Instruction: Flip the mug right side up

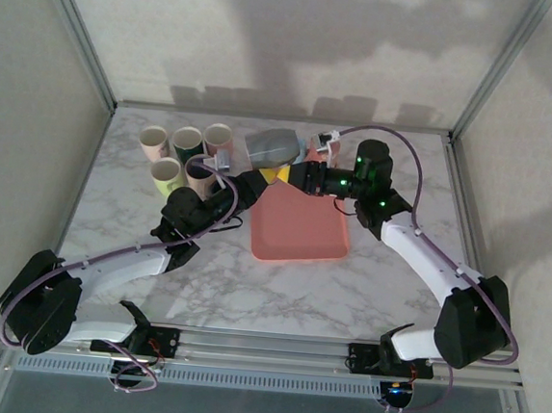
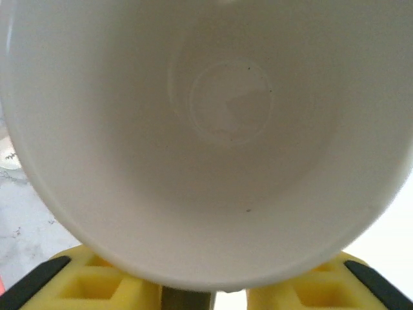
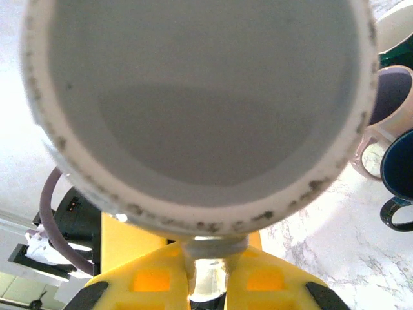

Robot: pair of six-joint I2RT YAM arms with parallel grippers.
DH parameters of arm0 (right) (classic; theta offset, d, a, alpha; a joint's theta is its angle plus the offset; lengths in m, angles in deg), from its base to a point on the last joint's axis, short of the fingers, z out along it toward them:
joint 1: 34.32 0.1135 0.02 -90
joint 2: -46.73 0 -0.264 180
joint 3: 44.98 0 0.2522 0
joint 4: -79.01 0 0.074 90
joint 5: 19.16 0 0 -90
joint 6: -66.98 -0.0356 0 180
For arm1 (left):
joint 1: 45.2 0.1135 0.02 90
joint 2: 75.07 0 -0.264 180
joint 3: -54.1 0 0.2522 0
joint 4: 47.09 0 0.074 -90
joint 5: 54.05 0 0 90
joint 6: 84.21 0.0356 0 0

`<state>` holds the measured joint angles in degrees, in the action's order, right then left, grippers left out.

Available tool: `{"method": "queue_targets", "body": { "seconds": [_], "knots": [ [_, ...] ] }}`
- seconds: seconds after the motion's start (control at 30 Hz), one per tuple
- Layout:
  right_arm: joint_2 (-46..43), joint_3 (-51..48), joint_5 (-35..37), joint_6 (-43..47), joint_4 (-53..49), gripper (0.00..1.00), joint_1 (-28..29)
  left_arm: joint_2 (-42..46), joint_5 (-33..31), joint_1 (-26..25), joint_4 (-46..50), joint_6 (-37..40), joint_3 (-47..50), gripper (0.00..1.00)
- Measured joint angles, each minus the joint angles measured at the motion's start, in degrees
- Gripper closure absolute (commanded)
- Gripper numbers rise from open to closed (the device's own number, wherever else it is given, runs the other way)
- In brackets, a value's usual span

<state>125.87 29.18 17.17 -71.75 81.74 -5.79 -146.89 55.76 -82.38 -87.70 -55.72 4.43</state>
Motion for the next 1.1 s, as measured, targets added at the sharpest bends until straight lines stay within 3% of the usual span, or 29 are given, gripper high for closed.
{"method": "queue_targets", "body": {
  "seconds": [0.13,0.27,0.5,0.6,0.7,0.8,0.9,1.1],
  "knots": [
    [-0.9,-0.1,0.0,-0.6,0.7,1.0,0.1,0.0,-0.2,-0.4,-0.7,-0.1,0.0,0.82],
    [-1.3,-0.1,0.2,-1.4,0.9,1.0,0.1,0.0,-0.2,-0.7,-1.4,0.2,0.0,1.0],
    [-1.3,-0.1,0.3,-1.5,0.8,0.98,0.1,0.0,-0.3,-0.7,-1.4,0.4,0.0,1.0],
    [-1.3,-0.1,0.7,-1.4,0.3,0.87,0.1,-0.2,-0.4,-0.7,-1.4,0.9,0.0,1.0],
    [-1.4,-0.1,1.4,-0.5,-1.4,0.63,0.1,-0.3,-0.4,-0.7,-0.4,1.6,-0.1,1.0],
    [-1.6,-0.1,2.7,2.0,-3.7,0.47,0.3,-0.2,-1.3,-0.9,2.5,2.8,-0.4,1.0],
    [-2.2,0.0,3.8,4.6,-6.8,0.42,0.3,0.5,-2.4,-0.9,6.0,4.5,-0.4,1.0],
    [-3.9,0.4,6.1,10.2,-13.9,0.4,0.3,4.5,-4.9,-1.0,12.0,7.7,-0.4,1.0]
  ]
}}
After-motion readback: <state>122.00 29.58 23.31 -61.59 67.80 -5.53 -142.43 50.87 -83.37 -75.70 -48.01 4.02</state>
